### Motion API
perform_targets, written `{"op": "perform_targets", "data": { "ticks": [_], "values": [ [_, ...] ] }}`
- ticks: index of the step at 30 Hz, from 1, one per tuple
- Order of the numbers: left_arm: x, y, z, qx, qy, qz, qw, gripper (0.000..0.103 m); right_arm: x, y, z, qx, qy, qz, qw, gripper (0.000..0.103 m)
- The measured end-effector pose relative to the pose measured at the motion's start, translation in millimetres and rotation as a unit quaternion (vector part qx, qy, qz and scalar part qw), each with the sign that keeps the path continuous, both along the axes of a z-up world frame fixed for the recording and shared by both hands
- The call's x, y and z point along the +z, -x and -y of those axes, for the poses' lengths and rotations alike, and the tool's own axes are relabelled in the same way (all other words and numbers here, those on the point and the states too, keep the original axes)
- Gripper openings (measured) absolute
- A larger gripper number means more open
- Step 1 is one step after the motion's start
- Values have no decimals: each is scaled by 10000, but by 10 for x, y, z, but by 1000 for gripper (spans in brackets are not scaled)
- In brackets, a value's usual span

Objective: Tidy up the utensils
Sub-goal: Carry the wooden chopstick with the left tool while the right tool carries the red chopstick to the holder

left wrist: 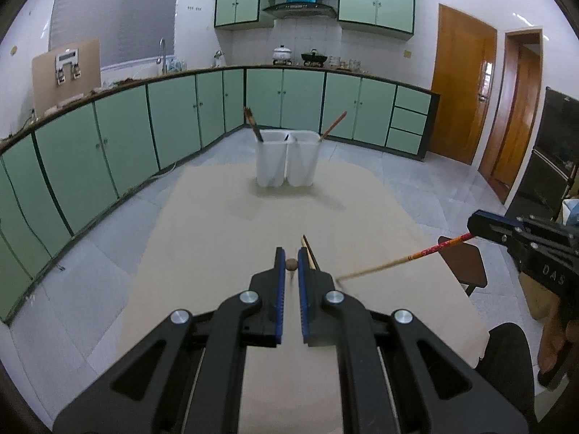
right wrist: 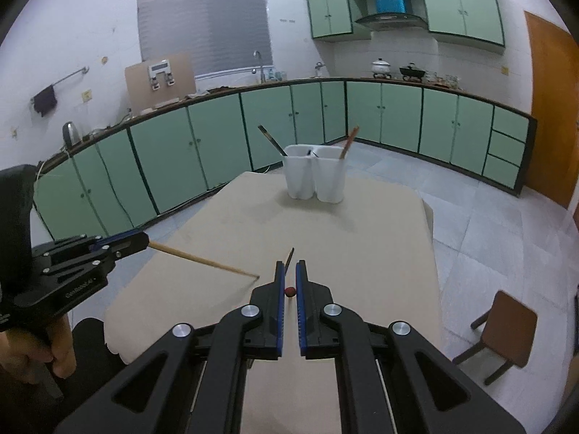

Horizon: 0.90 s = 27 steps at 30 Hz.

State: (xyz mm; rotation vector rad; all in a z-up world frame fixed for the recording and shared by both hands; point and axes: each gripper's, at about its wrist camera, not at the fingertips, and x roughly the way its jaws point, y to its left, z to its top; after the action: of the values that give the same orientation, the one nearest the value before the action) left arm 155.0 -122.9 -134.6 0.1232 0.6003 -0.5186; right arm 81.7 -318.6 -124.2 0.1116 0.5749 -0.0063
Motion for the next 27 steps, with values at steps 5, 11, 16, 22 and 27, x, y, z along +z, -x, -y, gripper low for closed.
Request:
{"op": "perform_targets", "data": {
  "ticks": [5,11,16,22,27],
  "values": [
    [166,-70,45,-72,-43,148,9999,6,184,-161,26,100,93,-113,9998,6],
    [300,-205,69,-176,-6,74,9998,6,313,-389,73,251,246,-310,9989,6],
    [395,-333,79,-281,13,-53,9996,6,391,-529,142,318,219,-456,9982,6],
    [516,-494,61,-362,9,-152,9992,6,495,-608,202,378,205,-571,9974,6],
    [647,-642,75,-455,52,-229,9987,6,586,-680,249,403,146,-596,9973,6]
  ]
}}
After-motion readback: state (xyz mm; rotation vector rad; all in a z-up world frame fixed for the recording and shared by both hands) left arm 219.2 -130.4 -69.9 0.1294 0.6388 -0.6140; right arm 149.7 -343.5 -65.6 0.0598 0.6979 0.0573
